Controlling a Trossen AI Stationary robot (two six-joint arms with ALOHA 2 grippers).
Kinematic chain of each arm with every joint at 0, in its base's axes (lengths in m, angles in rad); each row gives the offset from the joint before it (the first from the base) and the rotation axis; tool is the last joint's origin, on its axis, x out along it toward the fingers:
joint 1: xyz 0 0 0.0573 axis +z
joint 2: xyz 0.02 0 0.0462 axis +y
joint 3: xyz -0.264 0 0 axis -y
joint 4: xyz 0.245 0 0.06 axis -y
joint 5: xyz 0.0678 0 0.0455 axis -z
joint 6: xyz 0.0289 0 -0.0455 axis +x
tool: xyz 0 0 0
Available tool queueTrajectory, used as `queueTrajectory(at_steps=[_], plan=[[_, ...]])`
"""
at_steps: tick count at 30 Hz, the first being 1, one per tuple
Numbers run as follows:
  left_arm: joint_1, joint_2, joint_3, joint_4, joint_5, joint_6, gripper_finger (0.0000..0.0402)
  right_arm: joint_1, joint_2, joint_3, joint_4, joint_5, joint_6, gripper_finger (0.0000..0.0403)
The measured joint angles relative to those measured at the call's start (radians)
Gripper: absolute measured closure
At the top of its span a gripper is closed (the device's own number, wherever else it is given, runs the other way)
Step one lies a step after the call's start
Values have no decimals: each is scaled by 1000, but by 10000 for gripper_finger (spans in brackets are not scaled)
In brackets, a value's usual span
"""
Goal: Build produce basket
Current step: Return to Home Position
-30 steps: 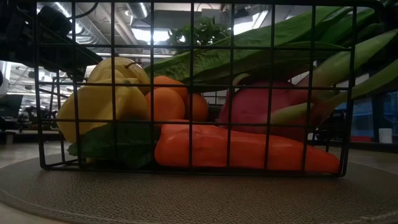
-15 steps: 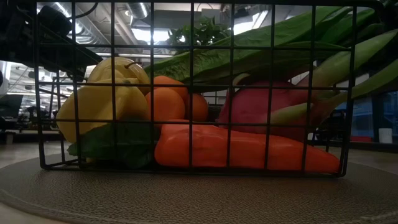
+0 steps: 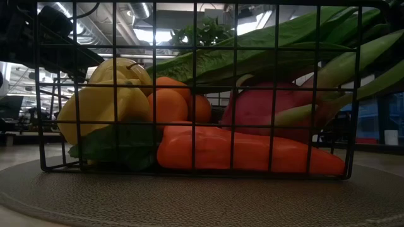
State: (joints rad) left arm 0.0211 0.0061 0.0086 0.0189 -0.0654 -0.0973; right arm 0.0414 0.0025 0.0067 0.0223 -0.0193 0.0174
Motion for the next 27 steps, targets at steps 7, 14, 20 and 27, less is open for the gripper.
queueTrajectory(at_steps=[7,14,20,27], plan=[[0,0,0,0,0,0,380,0,0,0,0,0,0,215],[0,0,0,0,0,0,390,0,0,0,0,0,0,215],[0,0,0,0,0,0,398,0,0,0,0,0,0,215],[0,0,0,0,0,0,399,0,0,0,0,0,0,215]])
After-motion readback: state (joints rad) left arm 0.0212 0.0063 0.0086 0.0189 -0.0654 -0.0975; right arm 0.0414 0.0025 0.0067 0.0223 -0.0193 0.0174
